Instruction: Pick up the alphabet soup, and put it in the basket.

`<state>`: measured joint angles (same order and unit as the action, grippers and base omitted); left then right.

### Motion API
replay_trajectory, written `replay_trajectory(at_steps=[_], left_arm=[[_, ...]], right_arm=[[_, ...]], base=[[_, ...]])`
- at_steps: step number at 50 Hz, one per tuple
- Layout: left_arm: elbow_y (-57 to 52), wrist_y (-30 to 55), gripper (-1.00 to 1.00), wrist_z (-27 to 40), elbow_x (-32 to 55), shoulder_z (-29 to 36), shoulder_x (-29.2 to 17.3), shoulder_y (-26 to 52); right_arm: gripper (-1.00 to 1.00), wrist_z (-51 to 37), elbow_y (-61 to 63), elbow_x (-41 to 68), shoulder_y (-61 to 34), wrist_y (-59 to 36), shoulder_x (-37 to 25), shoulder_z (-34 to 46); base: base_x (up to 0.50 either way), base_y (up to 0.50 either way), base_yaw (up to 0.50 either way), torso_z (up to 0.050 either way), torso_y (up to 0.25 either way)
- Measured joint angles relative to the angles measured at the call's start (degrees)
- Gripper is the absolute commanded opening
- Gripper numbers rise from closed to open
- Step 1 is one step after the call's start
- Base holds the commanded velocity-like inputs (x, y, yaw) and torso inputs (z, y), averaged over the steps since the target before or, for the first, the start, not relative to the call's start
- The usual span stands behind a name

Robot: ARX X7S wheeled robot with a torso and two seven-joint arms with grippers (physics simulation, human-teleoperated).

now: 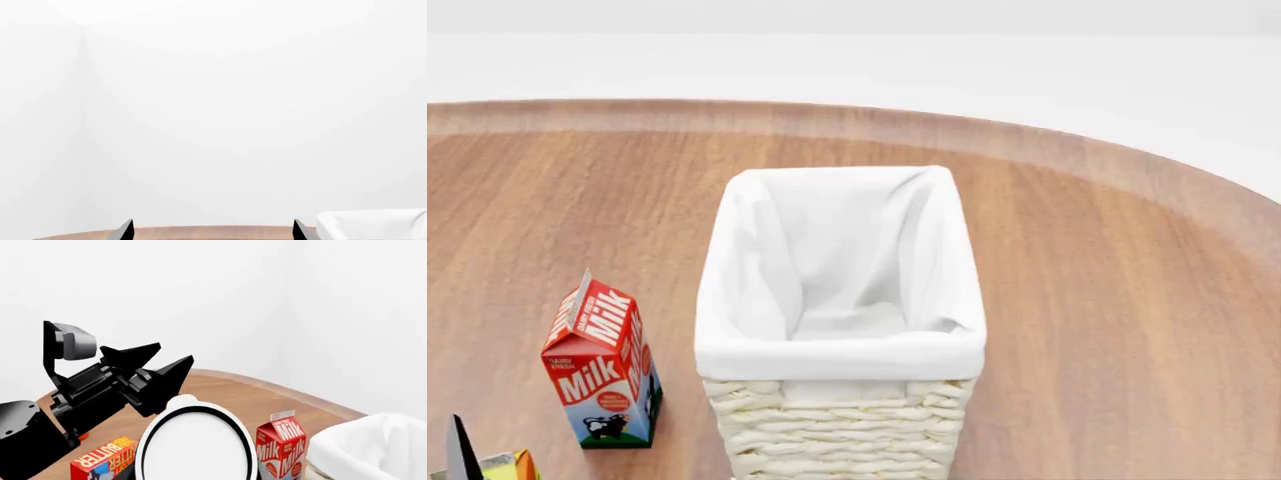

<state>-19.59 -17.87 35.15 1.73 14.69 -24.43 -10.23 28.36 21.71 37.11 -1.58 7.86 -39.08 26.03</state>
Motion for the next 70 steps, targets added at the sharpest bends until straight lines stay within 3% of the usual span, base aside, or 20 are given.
replay_trajectory(at_steps=[39,70], left_arm=[[-0.6,0.3,1.0,0.5,0.1,0.2,-0.4,-0.2],[-0.4,-0.1,1.0,0.8,0.3,0.4,-0.6,-0.1]], right_arm=[[-1.0,-13.0,1.8,3.3,-5.4,-3.9,4.5,-4.4],[-1.0,-36.2,3.8,8.4,-25.9,-27.2,7.9,-4.9]], base=[[0.0,0.0,0.0,0.0,0.001],[0.0,0.0,0.0,0.0,0.001]])
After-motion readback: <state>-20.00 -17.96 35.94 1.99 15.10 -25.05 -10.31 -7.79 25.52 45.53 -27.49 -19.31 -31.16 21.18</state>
